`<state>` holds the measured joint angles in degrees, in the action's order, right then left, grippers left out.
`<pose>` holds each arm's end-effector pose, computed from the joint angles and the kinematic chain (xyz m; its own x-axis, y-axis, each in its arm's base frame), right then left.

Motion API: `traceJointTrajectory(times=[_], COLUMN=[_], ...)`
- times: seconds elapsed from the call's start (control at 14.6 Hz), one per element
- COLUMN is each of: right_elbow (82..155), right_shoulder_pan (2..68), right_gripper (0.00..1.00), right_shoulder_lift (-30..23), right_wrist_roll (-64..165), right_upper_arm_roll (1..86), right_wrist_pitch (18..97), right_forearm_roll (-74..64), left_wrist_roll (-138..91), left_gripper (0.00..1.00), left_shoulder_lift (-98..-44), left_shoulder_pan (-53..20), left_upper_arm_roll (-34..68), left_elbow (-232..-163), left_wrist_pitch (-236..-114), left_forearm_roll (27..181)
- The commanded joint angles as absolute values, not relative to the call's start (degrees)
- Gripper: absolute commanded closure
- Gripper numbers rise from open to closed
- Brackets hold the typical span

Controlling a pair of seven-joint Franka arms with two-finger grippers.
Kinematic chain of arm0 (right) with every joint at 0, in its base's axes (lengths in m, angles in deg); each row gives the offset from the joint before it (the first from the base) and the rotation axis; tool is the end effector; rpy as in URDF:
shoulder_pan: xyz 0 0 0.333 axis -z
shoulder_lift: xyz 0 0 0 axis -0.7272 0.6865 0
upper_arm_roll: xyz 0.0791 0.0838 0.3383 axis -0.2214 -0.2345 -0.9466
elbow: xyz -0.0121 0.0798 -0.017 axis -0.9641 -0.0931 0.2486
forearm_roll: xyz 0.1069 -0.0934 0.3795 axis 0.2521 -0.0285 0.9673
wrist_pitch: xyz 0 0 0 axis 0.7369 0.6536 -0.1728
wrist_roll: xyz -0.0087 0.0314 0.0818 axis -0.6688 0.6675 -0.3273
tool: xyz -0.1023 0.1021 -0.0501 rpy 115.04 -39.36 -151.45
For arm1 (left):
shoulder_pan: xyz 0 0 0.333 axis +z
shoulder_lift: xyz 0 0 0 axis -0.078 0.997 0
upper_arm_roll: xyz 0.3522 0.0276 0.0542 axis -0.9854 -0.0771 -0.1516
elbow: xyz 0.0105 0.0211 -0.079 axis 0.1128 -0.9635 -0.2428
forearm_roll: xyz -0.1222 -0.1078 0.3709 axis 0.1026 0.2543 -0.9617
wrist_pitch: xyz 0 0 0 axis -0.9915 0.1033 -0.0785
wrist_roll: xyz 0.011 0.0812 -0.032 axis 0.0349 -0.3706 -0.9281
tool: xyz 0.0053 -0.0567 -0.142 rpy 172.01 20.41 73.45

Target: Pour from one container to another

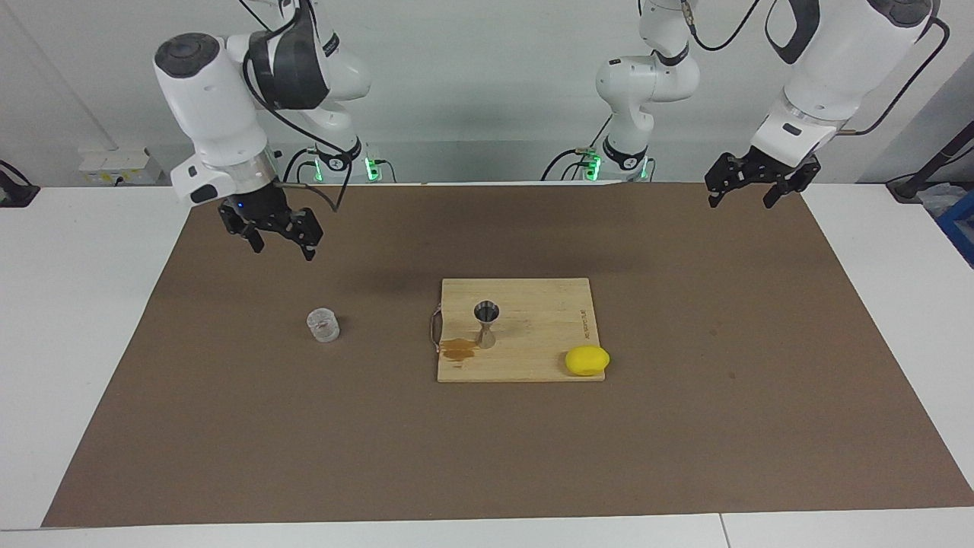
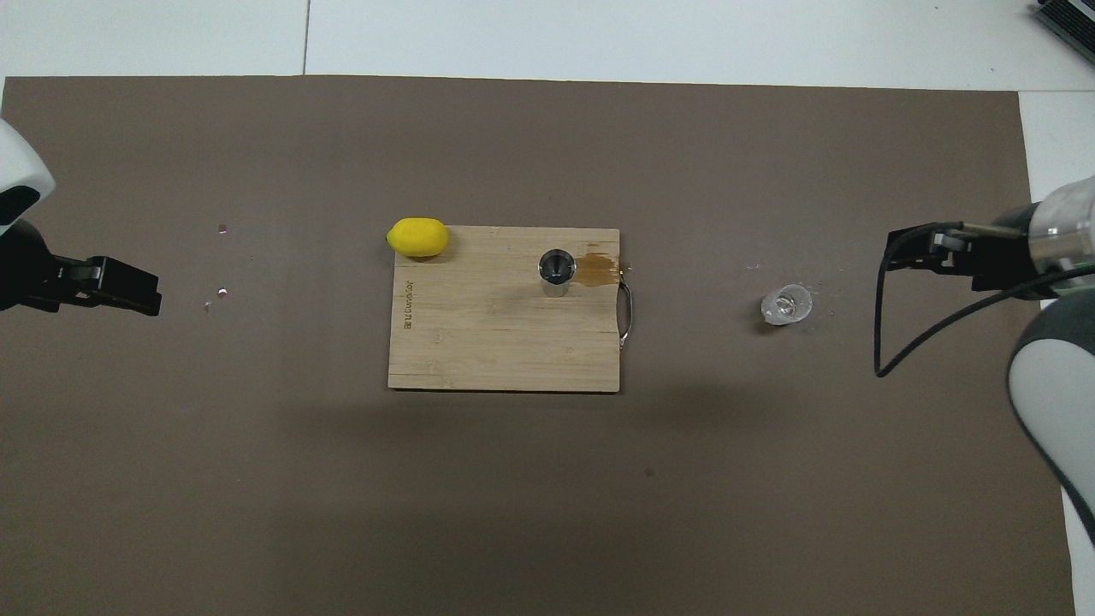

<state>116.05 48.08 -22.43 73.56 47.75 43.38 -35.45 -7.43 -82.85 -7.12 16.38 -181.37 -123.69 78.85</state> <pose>0.5669 0.0131 0.5840 0.9654 -0.2409 0.1002 -0.2396 -0.9705 -0.0248 0.5454 -0.0460 0.6074 0.9924 -0.0986 -0.0739 -0.0990 -0.9951 -0.0009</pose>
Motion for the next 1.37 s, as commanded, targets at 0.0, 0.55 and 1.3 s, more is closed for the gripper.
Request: traceJointTrajectory(times=[0.0, 0.55, 1.3], right_elbow=[108.9, 101.6, 104.0], right_shoulder_pan=[49.9, 49.0, 47.8], right_gripper=[0.01, 0.01, 0.01], right_shoulder_lift=[-20.6, -17.9, -19.3], right_wrist_roll=[72.2, 63.2, 63.3], right_upper_arm_roll=[47.3, 47.0, 46.7], right_wrist_pitch=[37.0, 27.6, 27.1], right_forearm_roll=[-36.5, -38.1, -36.9], left_wrist_roll=[-6.7, -6.7, -7.4], left_gripper=[0.00, 0.00, 0.00], left_shoulder_lift=[-83.3, -83.3, -82.9], left_shoulder_pan=[-7.4, -7.4, -3.1], left_upper_arm_roll=[16.0, 16.0, 20.9], left_elbow=[-181.7, -181.7, -181.4], left_wrist_pitch=[-123.1, -123.1, -123.5], left_forearm_roll=[79.3, 79.3, 79.1])
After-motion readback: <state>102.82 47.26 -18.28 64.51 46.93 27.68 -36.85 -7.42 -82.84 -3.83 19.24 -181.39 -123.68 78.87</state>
